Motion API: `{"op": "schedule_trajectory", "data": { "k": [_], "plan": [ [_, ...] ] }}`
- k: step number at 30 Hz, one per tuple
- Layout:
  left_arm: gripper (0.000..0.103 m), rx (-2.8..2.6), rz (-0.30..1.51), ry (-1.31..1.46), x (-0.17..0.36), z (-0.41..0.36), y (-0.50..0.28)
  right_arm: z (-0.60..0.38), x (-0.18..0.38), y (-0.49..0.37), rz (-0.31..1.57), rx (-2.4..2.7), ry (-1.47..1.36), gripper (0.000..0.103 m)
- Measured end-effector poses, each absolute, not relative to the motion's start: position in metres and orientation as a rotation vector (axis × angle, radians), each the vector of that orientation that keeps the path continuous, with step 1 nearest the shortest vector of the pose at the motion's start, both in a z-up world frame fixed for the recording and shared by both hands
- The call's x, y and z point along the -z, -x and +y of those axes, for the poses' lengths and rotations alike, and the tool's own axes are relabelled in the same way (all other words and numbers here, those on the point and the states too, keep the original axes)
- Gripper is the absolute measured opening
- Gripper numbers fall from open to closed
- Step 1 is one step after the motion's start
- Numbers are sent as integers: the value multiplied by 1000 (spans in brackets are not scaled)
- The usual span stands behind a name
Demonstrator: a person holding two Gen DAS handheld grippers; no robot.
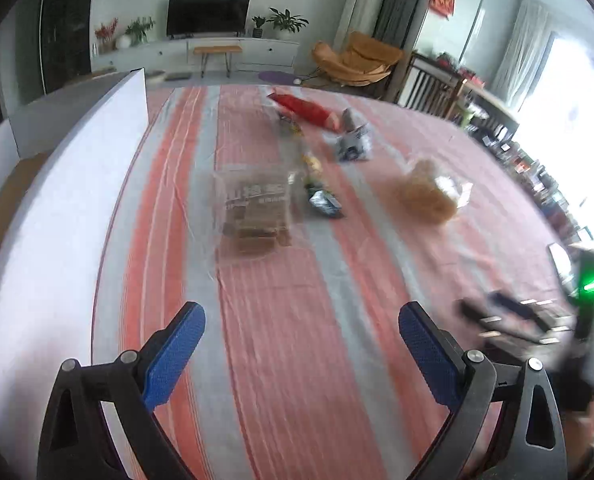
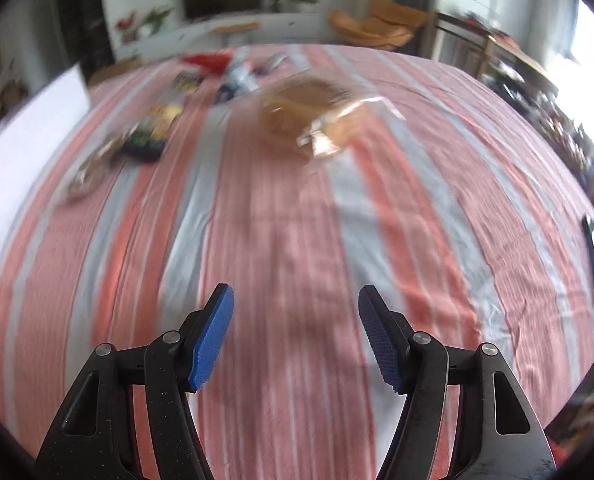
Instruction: Organize snacks
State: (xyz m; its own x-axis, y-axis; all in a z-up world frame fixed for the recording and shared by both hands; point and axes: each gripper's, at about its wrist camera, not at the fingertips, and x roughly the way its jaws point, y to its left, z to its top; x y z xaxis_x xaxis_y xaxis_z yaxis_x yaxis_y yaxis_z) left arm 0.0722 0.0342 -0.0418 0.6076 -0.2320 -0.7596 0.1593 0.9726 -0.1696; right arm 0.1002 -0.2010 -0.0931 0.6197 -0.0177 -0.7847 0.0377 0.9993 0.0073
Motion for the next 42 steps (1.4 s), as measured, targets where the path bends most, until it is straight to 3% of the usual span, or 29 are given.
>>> {"op": "schedule_trajectory", "data": {
  "k": [6,13,19,23,42],
  "plan": [
    [97,122,895,-20,82,36,-87,-204,101,-106,918,69,-2,69],
    [97,110,907,-61,98,40,-76,-214,99,-88,926,88,-68,84],
    [98,111,941,-50,102,42,-77,-211,104,-90,922,92,-61,91],
    [103,119,950,-58,103,40,-79,-210,105,-90,923,91,-60,92],
    [103,120,949,-59,102,41,-78,-212,105,-90,942,80,-62,92]
  ]
}}
